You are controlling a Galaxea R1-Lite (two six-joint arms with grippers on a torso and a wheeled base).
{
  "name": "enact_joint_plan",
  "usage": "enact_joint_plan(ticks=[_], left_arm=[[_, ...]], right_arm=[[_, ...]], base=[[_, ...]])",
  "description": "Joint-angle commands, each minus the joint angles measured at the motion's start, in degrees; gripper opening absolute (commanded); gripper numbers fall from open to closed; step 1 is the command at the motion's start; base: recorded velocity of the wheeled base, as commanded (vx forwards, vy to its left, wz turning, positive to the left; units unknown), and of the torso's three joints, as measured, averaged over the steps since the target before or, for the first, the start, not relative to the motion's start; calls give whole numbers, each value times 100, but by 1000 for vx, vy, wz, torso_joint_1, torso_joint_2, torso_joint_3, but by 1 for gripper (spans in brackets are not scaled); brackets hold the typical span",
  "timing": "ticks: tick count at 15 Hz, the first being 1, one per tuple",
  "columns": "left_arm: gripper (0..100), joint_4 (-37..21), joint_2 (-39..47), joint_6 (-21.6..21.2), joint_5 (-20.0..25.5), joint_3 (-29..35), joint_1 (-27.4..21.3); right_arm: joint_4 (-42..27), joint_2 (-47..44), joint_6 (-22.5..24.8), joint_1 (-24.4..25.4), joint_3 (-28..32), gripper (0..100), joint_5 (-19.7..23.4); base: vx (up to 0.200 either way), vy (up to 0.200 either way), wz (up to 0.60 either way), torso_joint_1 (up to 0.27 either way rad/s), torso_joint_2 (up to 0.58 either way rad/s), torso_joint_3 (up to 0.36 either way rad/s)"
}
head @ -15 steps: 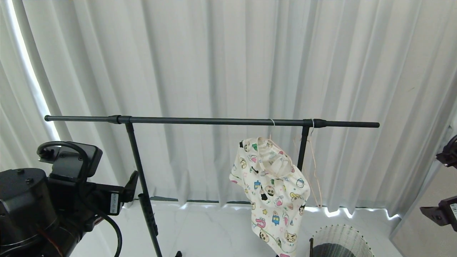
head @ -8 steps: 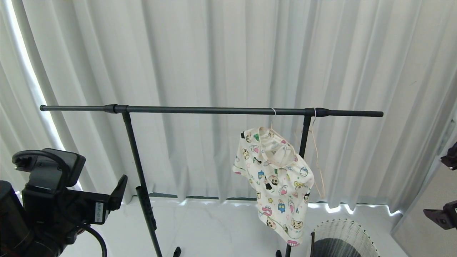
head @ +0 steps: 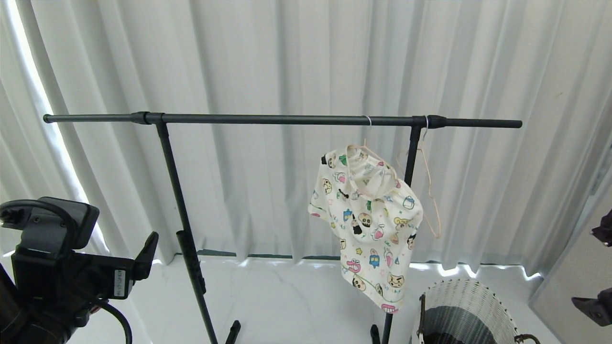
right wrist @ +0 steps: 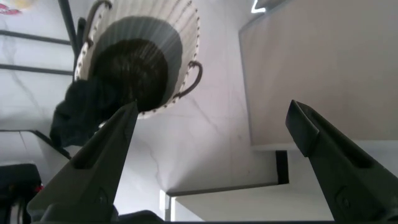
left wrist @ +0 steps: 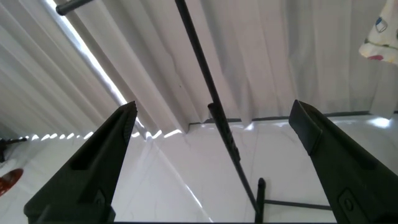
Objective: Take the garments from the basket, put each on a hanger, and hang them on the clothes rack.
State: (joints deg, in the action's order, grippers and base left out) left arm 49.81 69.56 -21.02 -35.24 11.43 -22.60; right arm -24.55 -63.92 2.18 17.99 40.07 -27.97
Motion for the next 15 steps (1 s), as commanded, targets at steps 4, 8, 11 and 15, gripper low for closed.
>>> enact_joint_plan(ticks=[4,8,11,15], left_arm=[[100,2,23,-96,9,-1,72],[100,2,40,-87,17,-27,72],[100,2,75,-78,26,-27,133],[100,2,119,-60,35,-27,133]], right_arm=[[3,99,10,2,-157,100,2],[3,63,10,11,-201,100,10],[319,55,37,11,-439,100,10],[1242,55,590,11,-1098,100,28]], base=[[0,0,0,-221,518,283],[0,0,0,-214,498,287],[0,0,0,-190,473,277],[0,0,0,-176,467,290]])
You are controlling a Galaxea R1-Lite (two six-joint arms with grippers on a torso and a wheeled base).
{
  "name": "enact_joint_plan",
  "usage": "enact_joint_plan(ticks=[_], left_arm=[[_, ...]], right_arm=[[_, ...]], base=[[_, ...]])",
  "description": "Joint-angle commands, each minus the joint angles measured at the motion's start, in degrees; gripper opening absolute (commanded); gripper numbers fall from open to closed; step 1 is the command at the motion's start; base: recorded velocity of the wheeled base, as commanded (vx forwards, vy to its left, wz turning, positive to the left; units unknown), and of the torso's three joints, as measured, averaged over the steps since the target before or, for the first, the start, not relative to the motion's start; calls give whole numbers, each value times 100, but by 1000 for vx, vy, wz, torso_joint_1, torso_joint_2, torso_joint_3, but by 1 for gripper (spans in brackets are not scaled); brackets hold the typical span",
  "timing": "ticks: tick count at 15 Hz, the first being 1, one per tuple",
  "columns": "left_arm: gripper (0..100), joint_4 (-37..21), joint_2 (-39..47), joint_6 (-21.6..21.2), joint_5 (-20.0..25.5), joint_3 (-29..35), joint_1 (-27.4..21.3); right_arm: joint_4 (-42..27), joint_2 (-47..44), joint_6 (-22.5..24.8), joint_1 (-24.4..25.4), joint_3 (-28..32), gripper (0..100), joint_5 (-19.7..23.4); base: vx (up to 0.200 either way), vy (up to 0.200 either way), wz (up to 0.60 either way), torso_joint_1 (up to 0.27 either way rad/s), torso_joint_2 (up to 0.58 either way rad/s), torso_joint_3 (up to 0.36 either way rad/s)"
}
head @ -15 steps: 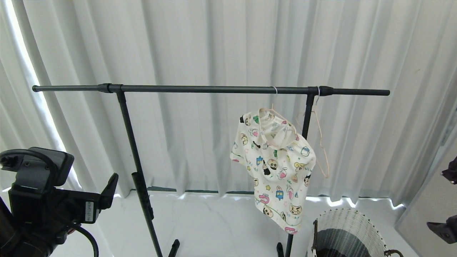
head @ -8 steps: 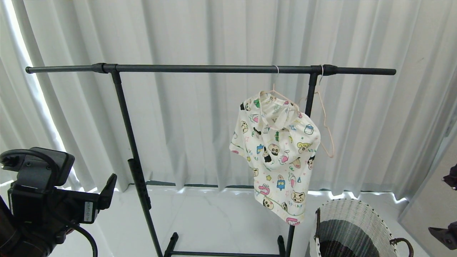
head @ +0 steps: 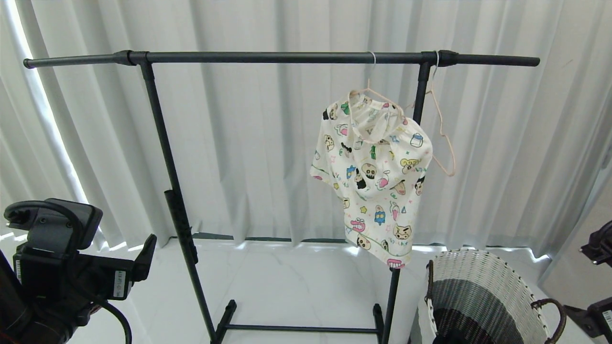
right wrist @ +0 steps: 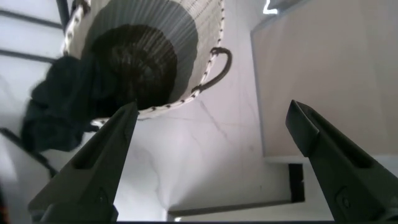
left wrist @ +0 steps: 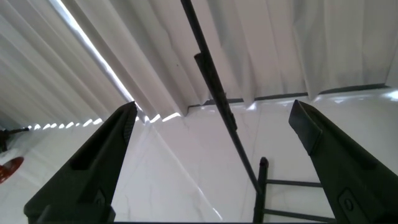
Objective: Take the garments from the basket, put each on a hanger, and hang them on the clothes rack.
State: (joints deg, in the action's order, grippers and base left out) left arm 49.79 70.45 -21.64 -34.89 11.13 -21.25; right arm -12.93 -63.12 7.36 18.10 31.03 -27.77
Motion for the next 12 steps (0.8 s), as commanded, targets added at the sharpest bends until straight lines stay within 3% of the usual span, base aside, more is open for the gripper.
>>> enact_joint_plan(ticks=[1,4,6,9,12], left_arm=[[100,5,30,2,0,3,-11],[100,5,21,2,0,3,-2],[100,5,30,11,0,-6,-11],[100,5,57,28,140,21,-11],[100,5,65,28,193,21,-11]], right_arm=[[212,-25,204,0,-343,100,17],[590,-25,362,0,-765,100,26],[819,46,591,44,-1090,100,263],[1390,257,1443,106,-1705,100,1652],[1689,107,2173,115,-2268,100,2056]], base=[[0,0,0,-159,447,286],[0,0,0,-139,453,307],[0,0,0,4,99,38],[0,0,0,-69,111,113],[200,0,0,-12,28,20]])
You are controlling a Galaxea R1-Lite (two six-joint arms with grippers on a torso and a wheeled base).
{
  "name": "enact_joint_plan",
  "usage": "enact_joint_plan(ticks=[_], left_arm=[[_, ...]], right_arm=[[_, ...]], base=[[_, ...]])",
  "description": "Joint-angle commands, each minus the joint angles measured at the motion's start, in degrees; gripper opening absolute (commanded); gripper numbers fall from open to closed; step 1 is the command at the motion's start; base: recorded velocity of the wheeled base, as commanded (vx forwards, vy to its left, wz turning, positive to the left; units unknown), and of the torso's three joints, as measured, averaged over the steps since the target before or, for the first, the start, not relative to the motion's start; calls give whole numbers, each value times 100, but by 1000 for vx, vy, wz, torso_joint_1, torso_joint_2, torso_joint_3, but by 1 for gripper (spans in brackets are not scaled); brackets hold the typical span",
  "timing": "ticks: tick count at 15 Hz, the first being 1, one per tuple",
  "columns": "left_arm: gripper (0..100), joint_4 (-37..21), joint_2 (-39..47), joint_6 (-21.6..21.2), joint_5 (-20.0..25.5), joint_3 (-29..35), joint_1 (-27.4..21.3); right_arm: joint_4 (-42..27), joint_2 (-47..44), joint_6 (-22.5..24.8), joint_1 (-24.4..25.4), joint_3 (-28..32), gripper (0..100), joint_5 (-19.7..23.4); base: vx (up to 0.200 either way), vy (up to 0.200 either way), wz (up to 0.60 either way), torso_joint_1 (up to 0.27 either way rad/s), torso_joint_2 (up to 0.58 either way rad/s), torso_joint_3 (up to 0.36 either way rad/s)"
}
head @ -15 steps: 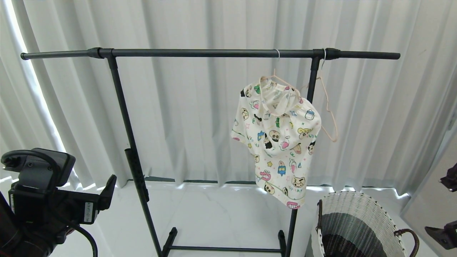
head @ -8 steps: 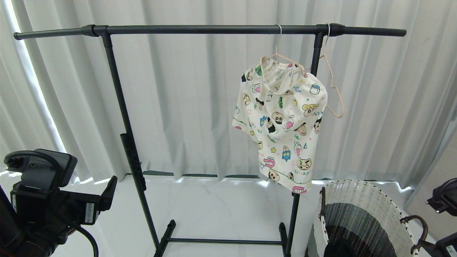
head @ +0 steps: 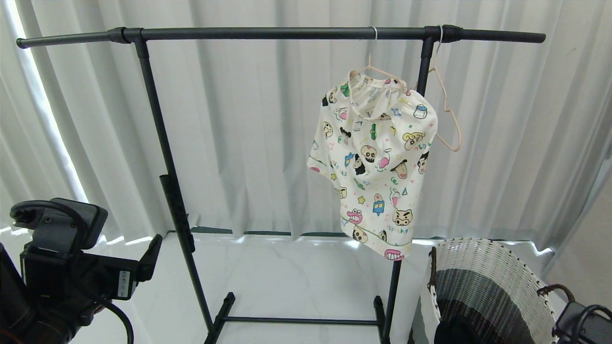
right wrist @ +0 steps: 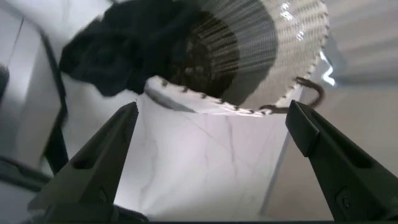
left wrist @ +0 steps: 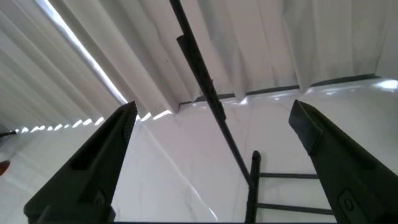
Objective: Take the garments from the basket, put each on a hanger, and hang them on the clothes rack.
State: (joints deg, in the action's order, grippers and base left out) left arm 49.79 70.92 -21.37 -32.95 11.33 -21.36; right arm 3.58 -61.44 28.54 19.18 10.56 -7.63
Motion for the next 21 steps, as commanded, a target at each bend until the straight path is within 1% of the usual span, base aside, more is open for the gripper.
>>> enact_joint_plan(ticks=[1,3,4,5,6,7,9,12,13,14,16,17,19,20,21], left_arm=[[100,5,18,1,-1,1,0],[100,5,62,1,-1,-16,0],[100,5,97,10,-1,-16,0],[100,5,123,10,-1,-16,0],[100,5,141,1,-1,-16,0],[100,5,141,1,-1,-16,-9],[100,5,123,1,-1,1,-9],[100,5,97,10,-1,1,-9],[100,5,97,10,-1,1,-9],[100,5,97,10,-1,28,-9],[100,5,106,10,-1,72,0],[100,5,115,10,-1,63,0],[100,5,132,10,-1,63,0],[100,5,141,10,-1,63,-9],[100,5,150,1,8,63,-9]], right_arm=[[274,-193,266,16,-458,100,148],[670,-413,460,16,-669,100,201],[1057,-685,548,86,-818,100,201],[1188,-852,548,183,-827,100,201],[1197,-931,556,288,-827,100,201],[1171,-1019,565,499,-862,100,227],[1259,-1423,556,816,-1056,100,245],[1303,-1942,556,992,-1056,100,253],[1312,-2065,556,1027,-1056,100,253],[1487,-2408,548,1053,-1056,100,253],[2331,-3137,512,1044,-1056,100,262],[2630,-3471,504,1044,-1056,100,253],[2823,-3849,398,1018,-1056,100,253],[2841,-3981,240,948,-1056,100,236],[2841,-4034,231,833,-1056,100,209]], base=[[200,0,0,-2,-2,2],[200,0,0,-12,7,7],[0,0,0,0,0,0],[0,0,0,0,0,0],[0,0,0,0,0,0],[0,0,0,0,0,0],[0,0,0,0,0,0],[0,0,0,0,0,0],[0,0,0,0,0,0],[0,0,0,0,0,0],[0,0,0,0,0,0],[0,0,0,0,0,0],[0,0,0,0,0,0],[0,0,0,0,0,0],[0,0,0,0,0,0]])
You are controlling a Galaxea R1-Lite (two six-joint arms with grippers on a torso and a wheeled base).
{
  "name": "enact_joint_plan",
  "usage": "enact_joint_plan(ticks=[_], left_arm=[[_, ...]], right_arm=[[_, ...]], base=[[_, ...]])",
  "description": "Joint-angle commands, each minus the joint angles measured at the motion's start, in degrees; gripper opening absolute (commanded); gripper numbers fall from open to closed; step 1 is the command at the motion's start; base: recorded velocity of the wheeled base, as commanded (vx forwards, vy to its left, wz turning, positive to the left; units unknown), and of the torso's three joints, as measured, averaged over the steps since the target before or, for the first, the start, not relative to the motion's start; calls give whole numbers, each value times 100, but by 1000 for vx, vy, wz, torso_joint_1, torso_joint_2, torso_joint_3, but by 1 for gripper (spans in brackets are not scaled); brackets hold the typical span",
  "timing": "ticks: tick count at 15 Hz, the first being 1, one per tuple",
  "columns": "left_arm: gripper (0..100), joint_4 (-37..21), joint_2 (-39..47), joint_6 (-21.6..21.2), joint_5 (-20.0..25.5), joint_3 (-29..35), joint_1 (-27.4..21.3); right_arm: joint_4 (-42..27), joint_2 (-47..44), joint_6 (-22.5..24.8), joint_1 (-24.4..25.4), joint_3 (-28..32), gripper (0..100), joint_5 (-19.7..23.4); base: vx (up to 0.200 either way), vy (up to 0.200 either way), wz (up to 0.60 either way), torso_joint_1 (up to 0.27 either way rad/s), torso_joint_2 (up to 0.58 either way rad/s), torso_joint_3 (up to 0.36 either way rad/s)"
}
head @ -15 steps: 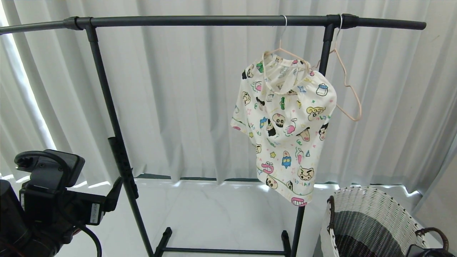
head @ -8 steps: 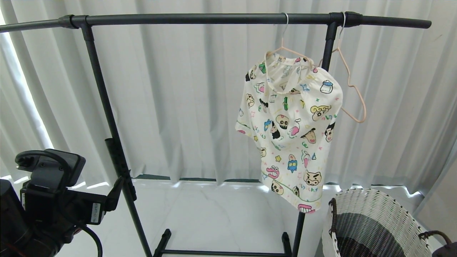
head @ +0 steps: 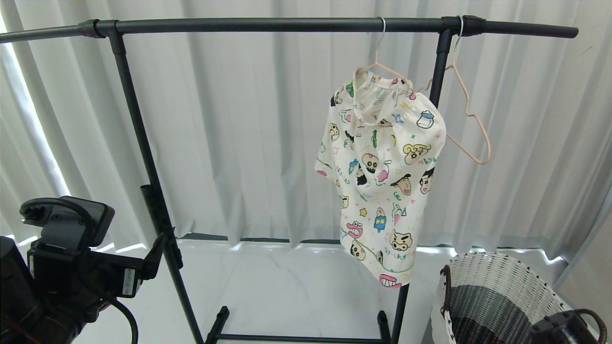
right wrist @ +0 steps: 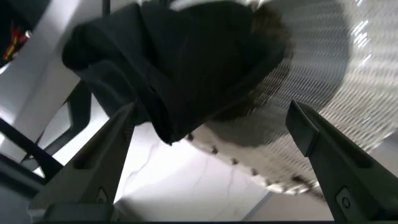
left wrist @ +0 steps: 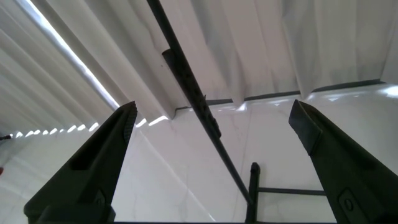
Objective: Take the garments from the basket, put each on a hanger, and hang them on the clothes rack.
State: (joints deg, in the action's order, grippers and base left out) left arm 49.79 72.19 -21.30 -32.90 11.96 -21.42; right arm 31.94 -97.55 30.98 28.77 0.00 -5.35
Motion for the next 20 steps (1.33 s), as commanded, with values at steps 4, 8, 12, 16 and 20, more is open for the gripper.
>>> enact_joint_plan(ticks=[4,8,12,16,20], left_arm=[[100,5,225,3,73,26,-3],[100,5,260,3,109,70,-3],[100,5,260,3,109,70,-11],[100,5,269,3,109,43,-11],[100,5,260,3,109,17,-20]], right_arm=[[32,-678,-13,-565,176,100,-89],[726,-1152,-21,-732,246,100,-203],[893,-1240,-21,-732,229,0,-361],[946,-572,5,-732,246,0,-476],[-1120,869,-13,-829,1503,0,-476]], base=[[0,0,0,0,0,0],[0,0,0,0,0,0],[0,0,0,0,0,0],[0,0,0,0,0,0],[0,0,0,0,0,0]])
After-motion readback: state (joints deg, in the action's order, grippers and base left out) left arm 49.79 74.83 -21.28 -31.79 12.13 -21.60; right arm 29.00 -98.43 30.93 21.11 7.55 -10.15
